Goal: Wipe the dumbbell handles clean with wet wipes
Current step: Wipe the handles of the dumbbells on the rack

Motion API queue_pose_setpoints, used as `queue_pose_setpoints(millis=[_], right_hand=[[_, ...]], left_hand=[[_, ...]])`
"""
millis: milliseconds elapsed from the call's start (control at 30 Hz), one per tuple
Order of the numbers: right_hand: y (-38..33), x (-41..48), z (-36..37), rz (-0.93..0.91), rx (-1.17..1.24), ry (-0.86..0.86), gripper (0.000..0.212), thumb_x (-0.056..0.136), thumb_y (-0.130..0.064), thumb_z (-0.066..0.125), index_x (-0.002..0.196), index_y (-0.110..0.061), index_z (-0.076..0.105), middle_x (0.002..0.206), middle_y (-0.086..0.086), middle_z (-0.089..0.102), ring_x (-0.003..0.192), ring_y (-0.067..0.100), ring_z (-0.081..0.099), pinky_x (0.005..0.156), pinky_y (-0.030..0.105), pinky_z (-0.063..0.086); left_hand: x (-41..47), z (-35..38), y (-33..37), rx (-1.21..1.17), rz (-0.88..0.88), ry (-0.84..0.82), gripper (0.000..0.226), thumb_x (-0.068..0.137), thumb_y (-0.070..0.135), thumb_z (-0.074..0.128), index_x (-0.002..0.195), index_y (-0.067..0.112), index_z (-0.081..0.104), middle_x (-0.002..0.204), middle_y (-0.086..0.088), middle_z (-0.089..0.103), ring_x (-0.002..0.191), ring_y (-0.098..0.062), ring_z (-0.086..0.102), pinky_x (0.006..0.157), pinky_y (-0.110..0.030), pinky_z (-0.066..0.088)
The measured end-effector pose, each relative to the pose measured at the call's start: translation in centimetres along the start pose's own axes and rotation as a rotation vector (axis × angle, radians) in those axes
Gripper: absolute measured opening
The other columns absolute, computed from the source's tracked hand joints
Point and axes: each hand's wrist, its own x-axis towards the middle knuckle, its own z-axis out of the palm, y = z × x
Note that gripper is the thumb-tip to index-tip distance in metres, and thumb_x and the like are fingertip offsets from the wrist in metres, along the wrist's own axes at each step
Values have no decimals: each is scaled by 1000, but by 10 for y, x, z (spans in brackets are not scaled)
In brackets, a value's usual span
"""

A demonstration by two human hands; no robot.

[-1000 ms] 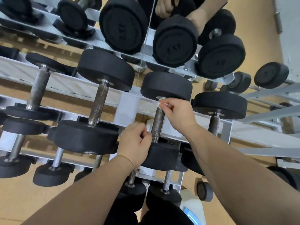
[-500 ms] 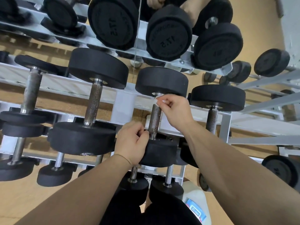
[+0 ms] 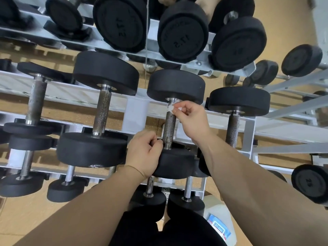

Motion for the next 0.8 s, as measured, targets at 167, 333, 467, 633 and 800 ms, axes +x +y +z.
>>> queue_pose_setpoints(millis=[167,333,467,633,800], right_hand=[[3,-44,-9,-105,-435,-368,2,87,-24,76,86,-24,78,65,-12,62,61,1,53,63,20,45],[-22,-8,10,-233,-611,-30,10,91,-30,71,94,-24,79,76,-13,69,74,10,63,76,30,52],[-27,-3,9,-305,-731,34,13,90,-27,72,97,-20,80,69,-13,62,68,10,58,73,30,51],[-23,-37,4,-318,-903,-311,10,89,-22,75,97,-20,80,92,-5,74,79,3,58,73,21,45],[-35,-18,17,-329,-962,-123,16,90,-29,72,103,-22,79,97,-5,75,87,11,66,81,30,53]], left_hand=[[-1,-1,0,-13,-2,21,24,82,34,46,62,25,35,66,7,39,70,-20,42,63,-39,37],[-1,-2,7,18,0,23,24,77,37,40,61,19,38,67,3,44,71,-20,44,66,-44,41],[-1,-4,5,-3,40,53,28,76,36,43,61,13,43,67,1,46,69,-24,45,64,-48,43],[-4,-4,-2,-58,52,85,28,84,38,41,69,15,45,73,0,47,76,-25,44,69,-47,42],[-22,-9,-17,21,99,33,42,95,48,42,100,13,64,105,-8,60,101,-28,53,91,-43,45]])
